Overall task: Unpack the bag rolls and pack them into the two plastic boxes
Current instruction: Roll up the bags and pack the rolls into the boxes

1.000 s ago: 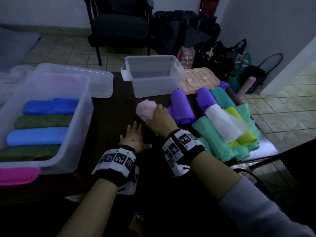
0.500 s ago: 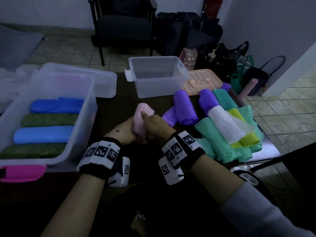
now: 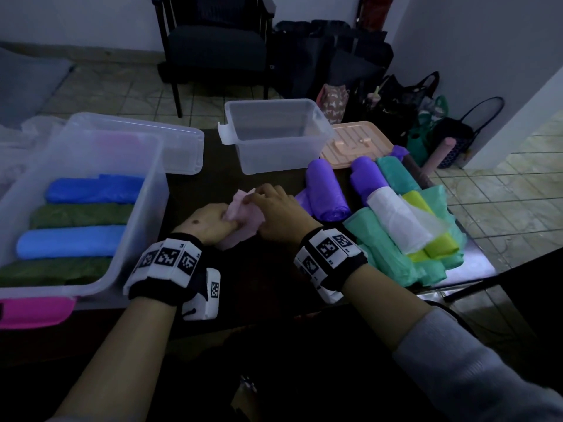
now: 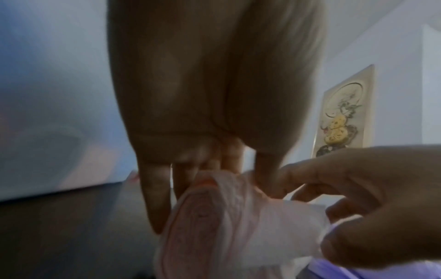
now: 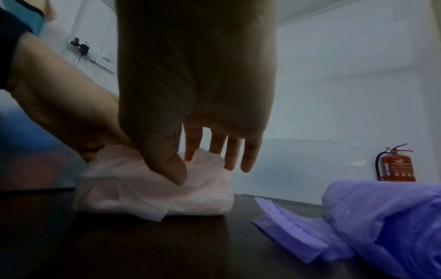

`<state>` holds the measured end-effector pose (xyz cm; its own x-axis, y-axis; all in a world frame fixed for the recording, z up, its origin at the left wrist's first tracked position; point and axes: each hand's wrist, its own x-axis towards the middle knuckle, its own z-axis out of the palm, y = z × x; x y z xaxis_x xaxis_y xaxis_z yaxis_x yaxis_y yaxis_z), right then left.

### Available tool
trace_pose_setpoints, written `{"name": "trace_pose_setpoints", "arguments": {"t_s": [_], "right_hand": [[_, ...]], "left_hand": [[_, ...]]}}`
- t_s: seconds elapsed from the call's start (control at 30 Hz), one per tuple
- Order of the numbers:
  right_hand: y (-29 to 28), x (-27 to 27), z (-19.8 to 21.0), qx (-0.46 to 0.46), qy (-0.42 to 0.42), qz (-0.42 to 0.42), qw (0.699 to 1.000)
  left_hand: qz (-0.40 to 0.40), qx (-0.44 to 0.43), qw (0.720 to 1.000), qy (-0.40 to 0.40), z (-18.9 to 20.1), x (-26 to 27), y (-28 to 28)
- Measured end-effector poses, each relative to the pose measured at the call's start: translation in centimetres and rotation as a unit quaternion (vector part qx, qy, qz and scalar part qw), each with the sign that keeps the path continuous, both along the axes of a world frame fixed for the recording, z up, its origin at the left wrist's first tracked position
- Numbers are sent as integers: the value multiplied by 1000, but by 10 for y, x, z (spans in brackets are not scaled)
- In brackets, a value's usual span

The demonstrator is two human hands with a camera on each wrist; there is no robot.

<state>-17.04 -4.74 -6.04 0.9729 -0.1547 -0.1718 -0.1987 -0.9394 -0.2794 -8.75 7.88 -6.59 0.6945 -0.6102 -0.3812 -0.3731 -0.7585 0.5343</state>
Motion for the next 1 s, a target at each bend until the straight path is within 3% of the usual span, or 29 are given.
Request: {"name": "trace_pose_setpoints", "arguments": {"t_s": [0.13, 0.27, 0.37, 0.47, 0.53, 0.57, 0.63, 0.7, 0.87, 1.0], "right_hand": [[0, 0, 0, 6, 10, 2, 1000], [-1, -1, 5, 75, -6, -21, 997], [-4, -3, 4, 50, 14, -3, 999], [-6, 0, -5, 18, 12, -3, 1000], [-8, 3, -10, 9, 13, -3, 1000], [-9, 5, -11, 13, 19, -3, 1000], [-11, 9, -11, 29, 32, -11, 999], [-14, 12, -9, 48, 49, -17, 997], [-17, 16, -3, 128, 55, -46, 989], [-14, 11, -6, 237, 16, -119, 964]], "left_hand": [[61, 24, 998, -4, 4, 7, -7], [90, 53, 992, -72, -1, 13, -7], [143, -14, 989, -38, -7, 11, -17], [238, -52, 963, -120, -4, 5, -19], [42, 6, 998, -53, -5, 5, -16], [-32, 51, 998, -27, -5, 4, -12], [-98, 98, 989, -44, 1, 5, -2], [-96, 105, 986, -85, 2, 1, -9], [-36, 30, 999, 0, 12, 0, 2], [-10, -21, 995, -97, 5, 1, 5]]}}
